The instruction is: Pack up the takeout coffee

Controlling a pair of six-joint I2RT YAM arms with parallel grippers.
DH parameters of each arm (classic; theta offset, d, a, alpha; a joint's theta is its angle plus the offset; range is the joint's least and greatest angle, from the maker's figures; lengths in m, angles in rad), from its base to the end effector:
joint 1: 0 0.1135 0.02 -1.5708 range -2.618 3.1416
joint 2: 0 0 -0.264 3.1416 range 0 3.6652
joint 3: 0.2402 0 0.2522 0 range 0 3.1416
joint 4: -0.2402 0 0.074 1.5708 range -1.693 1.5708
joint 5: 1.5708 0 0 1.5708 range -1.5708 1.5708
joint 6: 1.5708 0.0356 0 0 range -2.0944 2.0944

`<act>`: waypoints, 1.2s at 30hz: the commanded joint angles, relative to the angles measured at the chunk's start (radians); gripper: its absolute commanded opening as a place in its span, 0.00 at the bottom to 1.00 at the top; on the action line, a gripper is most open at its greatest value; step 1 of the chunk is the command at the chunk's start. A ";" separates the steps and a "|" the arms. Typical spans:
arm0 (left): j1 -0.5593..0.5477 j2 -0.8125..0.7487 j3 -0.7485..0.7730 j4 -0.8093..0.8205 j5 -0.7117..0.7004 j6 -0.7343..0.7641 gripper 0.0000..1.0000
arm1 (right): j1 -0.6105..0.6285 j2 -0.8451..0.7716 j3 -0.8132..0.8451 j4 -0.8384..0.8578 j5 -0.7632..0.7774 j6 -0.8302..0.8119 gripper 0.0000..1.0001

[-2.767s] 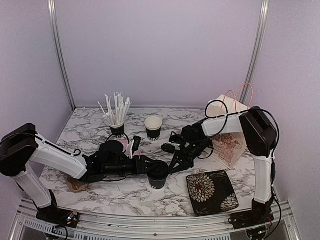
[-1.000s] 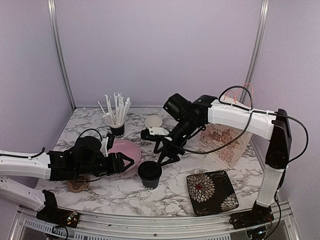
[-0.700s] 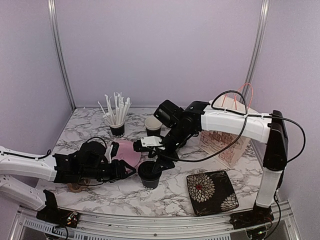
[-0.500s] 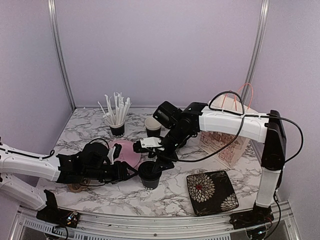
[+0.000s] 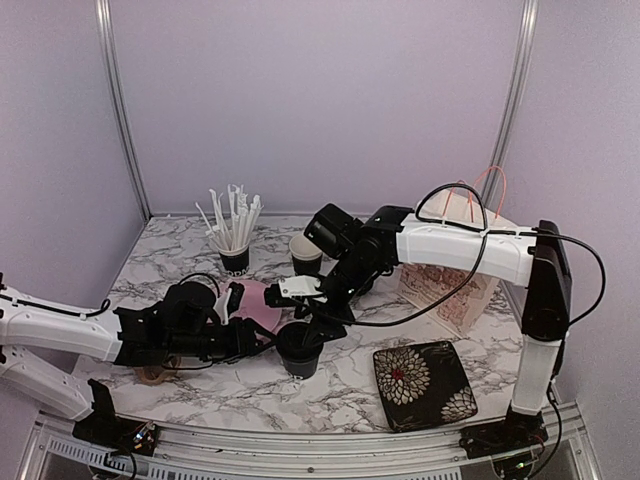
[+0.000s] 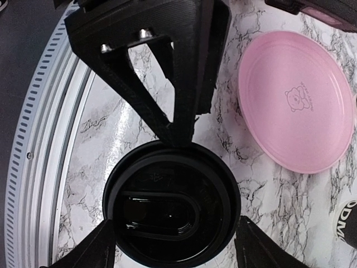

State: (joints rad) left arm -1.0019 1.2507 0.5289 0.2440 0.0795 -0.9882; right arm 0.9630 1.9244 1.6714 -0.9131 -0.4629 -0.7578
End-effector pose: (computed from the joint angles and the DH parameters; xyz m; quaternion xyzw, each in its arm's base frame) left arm 0.1364 -0.2186 0.1969 0.0265 0.8535 -0.4541 0.2543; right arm 0.2184 0.3418 0.2606 -0.7529 0.5869 0.2436 0.1716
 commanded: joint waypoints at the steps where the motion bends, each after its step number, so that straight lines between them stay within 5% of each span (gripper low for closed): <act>1: 0.015 0.051 0.010 0.047 0.002 0.004 0.46 | 0.013 0.047 0.002 -0.016 0.032 -0.015 0.70; 25: 0.022 0.084 0.016 0.061 0.023 -0.001 0.40 | 0.019 0.056 0.047 -0.098 -0.021 0.087 0.85; 36: 0.022 0.157 0.007 0.067 0.095 -0.024 0.32 | 0.029 0.049 -0.146 0.027 0.060 0.073 0.59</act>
State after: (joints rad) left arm -0.9821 1.3445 0.5404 0.3553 0.1280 -1.0092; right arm 0.9684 1.9415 1.6409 -0.9001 -0.4751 -0.6712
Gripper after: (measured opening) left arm 0.330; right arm 0.658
